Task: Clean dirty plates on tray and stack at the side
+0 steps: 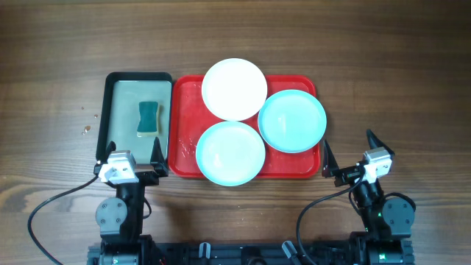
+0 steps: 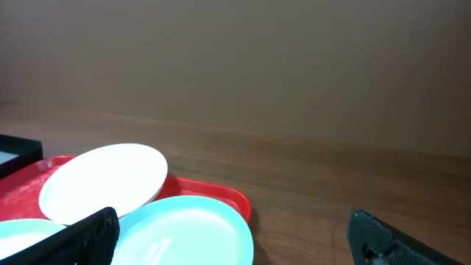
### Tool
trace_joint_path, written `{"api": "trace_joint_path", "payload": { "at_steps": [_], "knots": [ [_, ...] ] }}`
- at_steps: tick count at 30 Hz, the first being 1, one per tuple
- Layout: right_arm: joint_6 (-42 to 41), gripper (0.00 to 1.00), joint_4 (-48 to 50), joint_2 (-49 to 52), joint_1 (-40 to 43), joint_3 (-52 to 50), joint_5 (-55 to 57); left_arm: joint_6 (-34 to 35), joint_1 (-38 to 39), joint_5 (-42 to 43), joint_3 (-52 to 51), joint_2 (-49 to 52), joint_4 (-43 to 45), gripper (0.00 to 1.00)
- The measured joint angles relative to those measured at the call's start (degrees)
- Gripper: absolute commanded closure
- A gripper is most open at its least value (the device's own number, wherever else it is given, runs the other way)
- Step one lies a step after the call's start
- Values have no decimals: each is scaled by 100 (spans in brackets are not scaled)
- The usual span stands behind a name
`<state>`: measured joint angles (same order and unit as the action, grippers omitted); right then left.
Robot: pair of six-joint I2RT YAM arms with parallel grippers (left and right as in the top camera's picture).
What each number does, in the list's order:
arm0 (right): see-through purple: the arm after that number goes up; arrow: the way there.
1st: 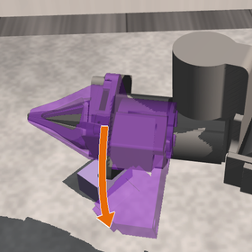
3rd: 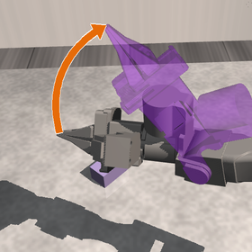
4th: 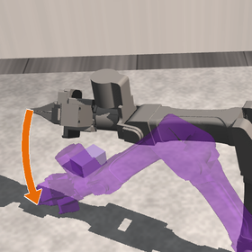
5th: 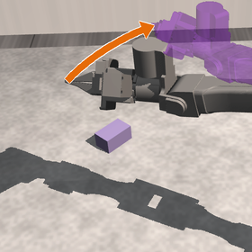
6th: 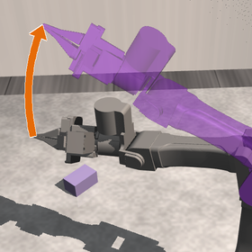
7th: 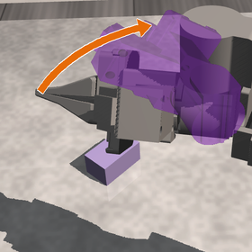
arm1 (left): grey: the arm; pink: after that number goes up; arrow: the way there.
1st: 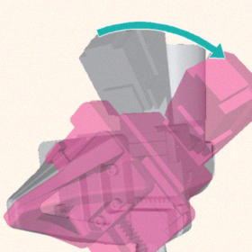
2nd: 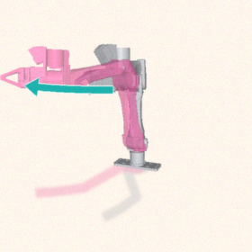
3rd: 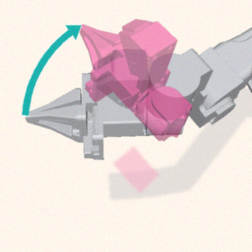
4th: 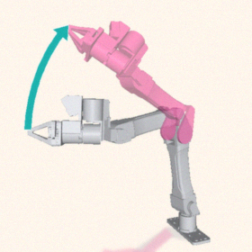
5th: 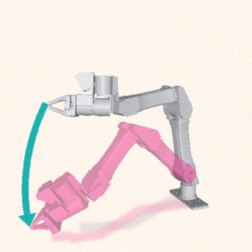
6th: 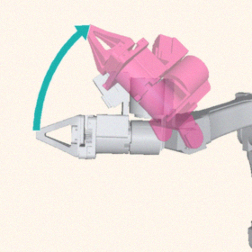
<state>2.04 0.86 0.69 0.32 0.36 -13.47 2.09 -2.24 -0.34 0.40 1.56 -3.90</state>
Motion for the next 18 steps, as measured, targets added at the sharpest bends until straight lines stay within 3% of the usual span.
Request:
{"api": "trace_joint_path", "payload": {
  "at_steps": [13, 18],
  "knots": [
    [-374, 0, 247, 11, 0, 4, 0, 2, 0, 240, 0, 0, 205, 0],
    [-529, 0, -422, 44, 0, 369, 0, 289, 0, 494, 85, 11, 247, 0]
  ]
}}
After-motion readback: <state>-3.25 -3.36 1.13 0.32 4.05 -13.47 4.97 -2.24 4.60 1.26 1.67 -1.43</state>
